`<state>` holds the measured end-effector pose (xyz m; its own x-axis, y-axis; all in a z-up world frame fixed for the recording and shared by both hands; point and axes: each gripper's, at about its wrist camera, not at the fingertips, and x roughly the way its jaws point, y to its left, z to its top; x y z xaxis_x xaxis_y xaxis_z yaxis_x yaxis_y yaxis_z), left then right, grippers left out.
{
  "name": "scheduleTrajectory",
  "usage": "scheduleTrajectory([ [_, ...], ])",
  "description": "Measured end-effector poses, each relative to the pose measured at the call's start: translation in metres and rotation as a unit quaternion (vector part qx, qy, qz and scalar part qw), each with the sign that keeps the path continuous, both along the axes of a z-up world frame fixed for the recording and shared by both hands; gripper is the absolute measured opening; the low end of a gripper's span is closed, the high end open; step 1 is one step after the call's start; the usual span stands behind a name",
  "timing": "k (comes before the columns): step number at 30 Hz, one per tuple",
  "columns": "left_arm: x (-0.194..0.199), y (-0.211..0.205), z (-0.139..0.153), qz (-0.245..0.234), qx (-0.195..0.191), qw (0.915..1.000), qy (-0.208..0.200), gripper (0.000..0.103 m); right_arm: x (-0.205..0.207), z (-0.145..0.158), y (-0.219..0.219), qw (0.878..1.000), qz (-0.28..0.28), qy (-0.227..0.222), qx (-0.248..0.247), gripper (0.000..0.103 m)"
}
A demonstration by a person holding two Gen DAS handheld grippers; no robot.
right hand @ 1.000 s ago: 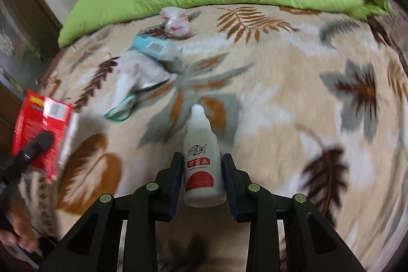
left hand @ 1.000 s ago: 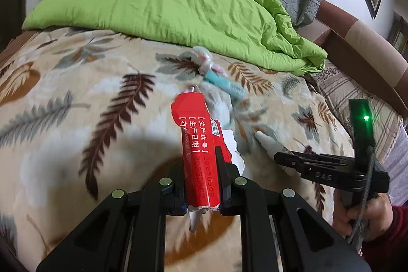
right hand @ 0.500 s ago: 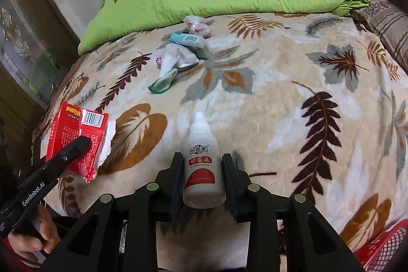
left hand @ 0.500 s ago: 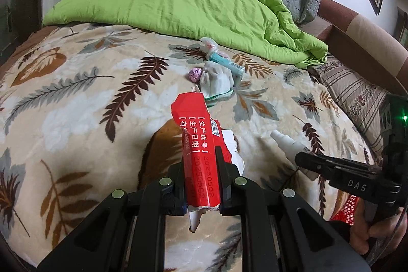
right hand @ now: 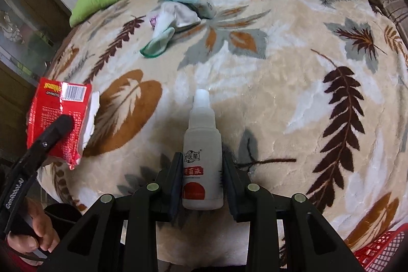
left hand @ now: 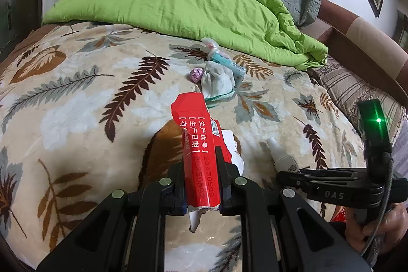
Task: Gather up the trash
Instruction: 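Grasp the white spray bottle with the right tool while the left tool holds the red box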
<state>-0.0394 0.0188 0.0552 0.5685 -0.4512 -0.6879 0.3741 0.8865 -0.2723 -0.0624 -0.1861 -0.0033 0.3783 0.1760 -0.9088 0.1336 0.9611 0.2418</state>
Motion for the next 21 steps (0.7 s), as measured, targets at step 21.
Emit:
scheduleTrajectory([
  [21,0.000,-0.004,-0.001,0.000,0.003,1.0000,-0.004,0.015,-0.028,0.037,-0.010,0.991,-0.046,-0.127,-0.011,0.032],
])
